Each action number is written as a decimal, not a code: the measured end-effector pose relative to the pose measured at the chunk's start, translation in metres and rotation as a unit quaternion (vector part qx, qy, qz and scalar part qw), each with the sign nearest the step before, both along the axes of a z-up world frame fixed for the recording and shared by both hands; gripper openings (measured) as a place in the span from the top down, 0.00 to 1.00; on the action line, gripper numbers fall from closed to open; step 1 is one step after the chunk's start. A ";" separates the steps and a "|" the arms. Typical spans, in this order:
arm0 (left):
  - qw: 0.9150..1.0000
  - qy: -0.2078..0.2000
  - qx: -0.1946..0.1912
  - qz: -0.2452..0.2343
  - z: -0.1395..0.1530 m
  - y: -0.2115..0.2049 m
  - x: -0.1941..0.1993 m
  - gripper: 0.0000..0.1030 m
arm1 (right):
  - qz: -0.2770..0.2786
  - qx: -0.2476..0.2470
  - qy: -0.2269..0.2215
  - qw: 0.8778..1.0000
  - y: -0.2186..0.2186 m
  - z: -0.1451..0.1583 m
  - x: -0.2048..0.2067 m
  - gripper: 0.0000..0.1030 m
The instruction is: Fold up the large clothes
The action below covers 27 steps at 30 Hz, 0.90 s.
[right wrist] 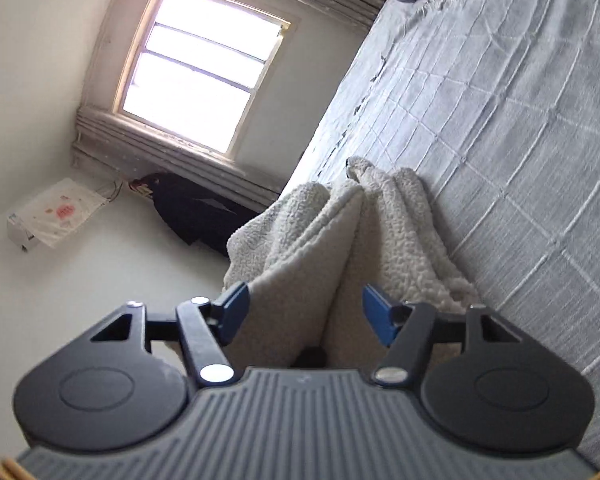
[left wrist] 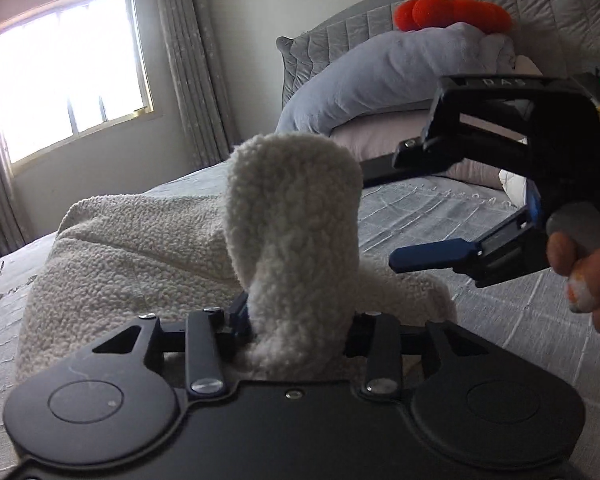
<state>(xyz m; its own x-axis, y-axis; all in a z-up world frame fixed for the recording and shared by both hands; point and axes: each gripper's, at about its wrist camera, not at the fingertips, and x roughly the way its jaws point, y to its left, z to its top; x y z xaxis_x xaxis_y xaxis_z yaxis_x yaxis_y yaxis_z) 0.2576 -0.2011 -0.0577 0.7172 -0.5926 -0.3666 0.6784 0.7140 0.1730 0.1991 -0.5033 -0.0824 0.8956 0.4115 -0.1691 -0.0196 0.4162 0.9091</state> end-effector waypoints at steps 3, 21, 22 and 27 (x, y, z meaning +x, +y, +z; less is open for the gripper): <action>1.000 0.023 -0.017 -0.012 0.011 0.011 0.005 0.57 | 0.023 0.020 -0.009 0.999 -0.003 0.007 0.022 0.11; 0.992 0.066 -0.092 -0.054 0.070 0.140 -0.015 0.15 | 0.087 -0.165 0.068 0.980 0.049 0.088 0.134 0.73; 0.993 0.067 -0.094 -0.038 0.070 0.146 -0.011 0.15 | 0.089 -0.183 0.046 0.978 0.051 0.102 0.129 0.73; 0.982 0.118 -0.143 0.031 0.065 0.167 0.021 0.15 | 0.080 -0.241 -0.042 0.966 0.044 0.141 0.102 0.74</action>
<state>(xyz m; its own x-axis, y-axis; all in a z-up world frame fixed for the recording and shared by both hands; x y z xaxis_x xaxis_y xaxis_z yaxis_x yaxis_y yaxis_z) 0.2782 -0.0340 0.0077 0.6707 -0.6533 -0.3512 0.6289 0.7519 -0.1976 0.3012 -0.4590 0.0591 0.8462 0.4368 -0.3050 -0.1835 0.7765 0.6028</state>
